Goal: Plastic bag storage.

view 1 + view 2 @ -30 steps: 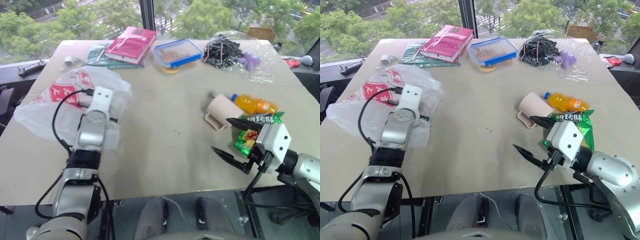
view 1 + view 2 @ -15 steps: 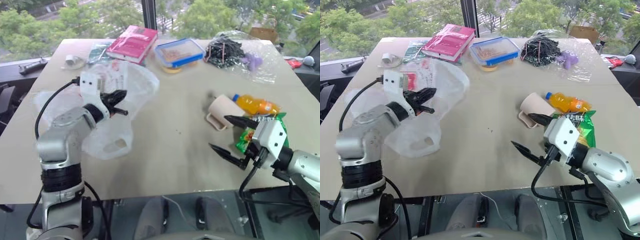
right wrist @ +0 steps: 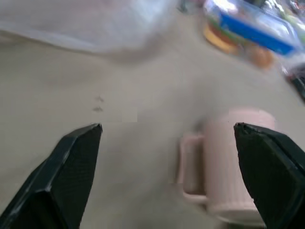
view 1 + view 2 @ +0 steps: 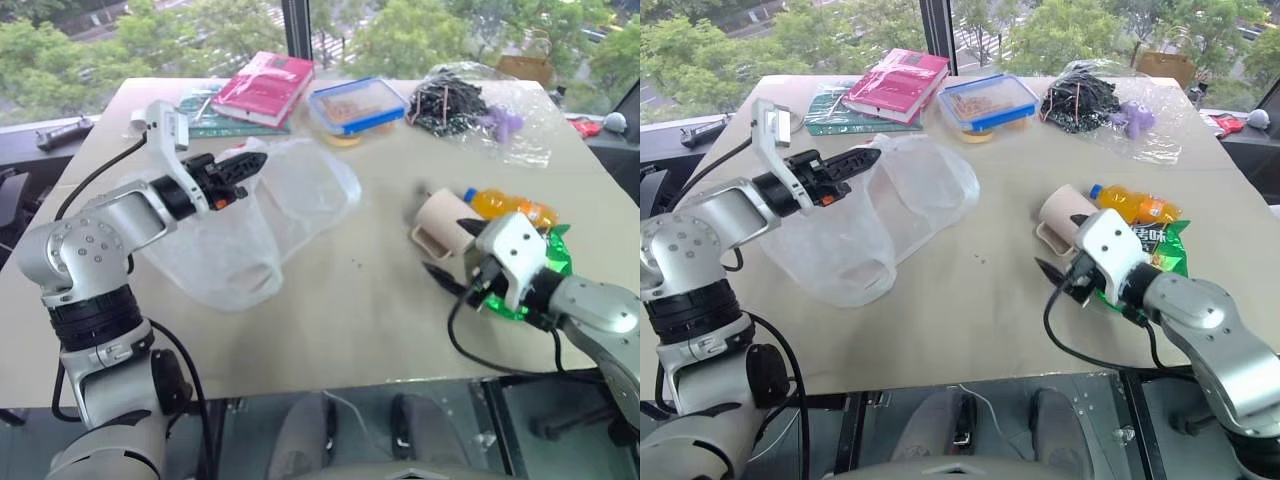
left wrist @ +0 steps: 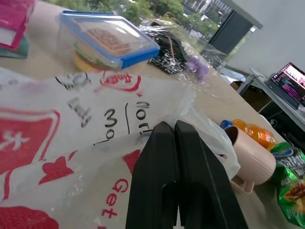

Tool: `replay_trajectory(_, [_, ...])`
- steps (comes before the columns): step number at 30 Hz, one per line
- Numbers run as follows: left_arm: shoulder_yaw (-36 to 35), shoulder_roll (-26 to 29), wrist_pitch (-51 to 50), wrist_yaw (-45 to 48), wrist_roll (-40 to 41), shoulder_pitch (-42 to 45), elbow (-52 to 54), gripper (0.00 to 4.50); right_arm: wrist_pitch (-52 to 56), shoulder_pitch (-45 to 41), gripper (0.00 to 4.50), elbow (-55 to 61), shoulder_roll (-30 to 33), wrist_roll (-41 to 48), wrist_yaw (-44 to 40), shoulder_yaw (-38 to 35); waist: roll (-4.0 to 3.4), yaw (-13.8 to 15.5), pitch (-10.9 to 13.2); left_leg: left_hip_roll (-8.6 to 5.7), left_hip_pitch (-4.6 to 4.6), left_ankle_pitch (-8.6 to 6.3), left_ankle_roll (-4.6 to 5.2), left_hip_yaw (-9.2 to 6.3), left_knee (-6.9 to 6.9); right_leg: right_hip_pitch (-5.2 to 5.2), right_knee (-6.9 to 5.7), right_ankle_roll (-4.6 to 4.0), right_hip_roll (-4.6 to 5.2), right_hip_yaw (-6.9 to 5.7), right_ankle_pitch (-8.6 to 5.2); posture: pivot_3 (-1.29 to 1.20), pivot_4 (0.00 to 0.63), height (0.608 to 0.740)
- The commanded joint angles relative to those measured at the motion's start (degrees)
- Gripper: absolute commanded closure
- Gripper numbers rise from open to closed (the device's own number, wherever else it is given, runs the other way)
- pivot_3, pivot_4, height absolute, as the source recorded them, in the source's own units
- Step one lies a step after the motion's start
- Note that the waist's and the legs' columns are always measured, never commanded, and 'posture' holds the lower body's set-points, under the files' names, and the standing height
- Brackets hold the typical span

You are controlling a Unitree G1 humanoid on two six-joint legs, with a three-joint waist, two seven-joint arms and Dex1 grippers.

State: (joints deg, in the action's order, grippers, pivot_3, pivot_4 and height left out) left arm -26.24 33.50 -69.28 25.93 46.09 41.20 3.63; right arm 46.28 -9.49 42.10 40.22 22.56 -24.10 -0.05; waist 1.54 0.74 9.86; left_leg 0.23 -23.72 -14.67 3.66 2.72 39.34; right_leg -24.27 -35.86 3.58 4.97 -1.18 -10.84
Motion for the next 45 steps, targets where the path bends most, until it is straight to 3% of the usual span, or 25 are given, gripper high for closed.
replay_trajectory(1, [-1.53,0.45,1.13,-0.81,1.33,3.06,-1.17,4.45,4.43,-1.17,0.00,0.40,-0.43,-0.75,1.97,0.58,0.00,0.21,0.00,-0.01,-0.03,0.00,0.00,-0.02,0.00,-0.01,0.01,0.02,0.00,-0.02,0.01,0.00,0.150,0.740])
replay_trajectory(6, [-5.99,0.57,-1.81,-0.87,6.08,4.74,-5.57,4.45,6.69,-1.41,0.00,0.79,0.02,0.40,-0.26,2.26,0.02,-0.03,0.02,-0.05,-0.10,-0.01,0.01,-0.03,-0.02,-0.01,0.11,0.18,0.02,-0.01,0.10,0.00,0.150,0.740])
replay_trajectory(10, [-2.01,3.40,0.23,2.50,4.49,2.66,-4.21,4.45,9.91,-4.39,0.00,-1.45,-2.72,0.27,0.90,5.40,0.01,-0.49,0.03,0.00,-0.05,0.00,0.00,-0.03,-0.05,-0.01,0.06,0.18,-0.03,-0.03,0.09,0.00,0.150,0.740])
replay_trajectory(21, [0.68,4.71,1.58,4.04,5.03,-0.32,0.67,4.45,13.67,-17.99,0.00,-23.06,-12.49,-7.12,6.80,11.04,0.02,-0.66,0.04,-0.03,-0.07,0.00,-0.02,-0.04,-0.06,-0.04,0.03,0.16,0.01,-0.01,0.11,0.00,0.150,0.740])
replay_trajectory(26, [0.20,4.73,2.00,2.65,5.26,-0.80,2.02,4.50,10.93,-19.49,1.24,-28.17,-11.06,-10.50,4.93,14.42,0.01,-0.85,0.05,-0.04,-0.13,0.00,-0.02,-0.02,-0.12,-0.12,0.04,0.17,0.01,0.00,0.11,0.00,0.150,0.740])
replay_trajectory(28, [0.53,4.79,2.36,2.20,5.05,-0.90,2.88,4.50,9.20,-19.64,1.97,-28.85,-10.08,-12.16,4.33,15.47,0.01,-0.96,0.05,-0.04,-0.12,0.00,-0.02,-0.02,-0.12,-0.12,0.04,0.17,0.00,0.00,0.11,0.00,0.150,0.740])
replay_trajectory(31, [0.82,4.60,2.54,1.61,5.04,-1.19,3.98,4.50,4.79,-19.36,3.55,-29.34,-8.64,-14.47,3.22,16.36,0.01,-0.95,0.05,-0.05,-0.12,0.00,-0.02,-0.02,-0.12,-0.10,0.04,0.17,0.01,0.00,0.11,0.00,0.150,0.740])
replay_trajectory(33, [1.47,4.89,3.43,1.78,4.26,-1.93,4.62,4.50,1.61,-18.60,4.33,-28.45,-8.83,-13.71,1.68,14.75,0.01,-1.02,0.05,-0.05,-0.12,0.00,-0.02,-0.02,-0.11,-0.10,0.04,0.18,0.02,0.01,0.11,0.00,0.150,0.740])
replay_trajectory(41, [1.83,4.01,6.56,1.26,3.12,-1.92,2.92,4.50,-4.91,-17.69,4.45,-18.46,-9.58,-4.47,-10.00,9.51,-0.01,-1.34,0.08,-0.03,-0.12,0.00,-0.02,-0.01,-0.13,-0.12,0.04,0.19,-0.01,0.03,0.11,0.00,0.150,0.740])
replay_trajectory(45, [1.13,3.80,5.82,0.41,4.04,-0.58,0.88,4.50,-1.73,-20.48,4.45,-13.41,-18.98,10.23,-14.54,7.71,-0.01,-1.55,0.09,0.01,-0.10,0.00,-0.03,-0.03,-0.13,-0.12,0.02,0.18,-0.04,0.01,0.11,0.00,0.150,0.740])
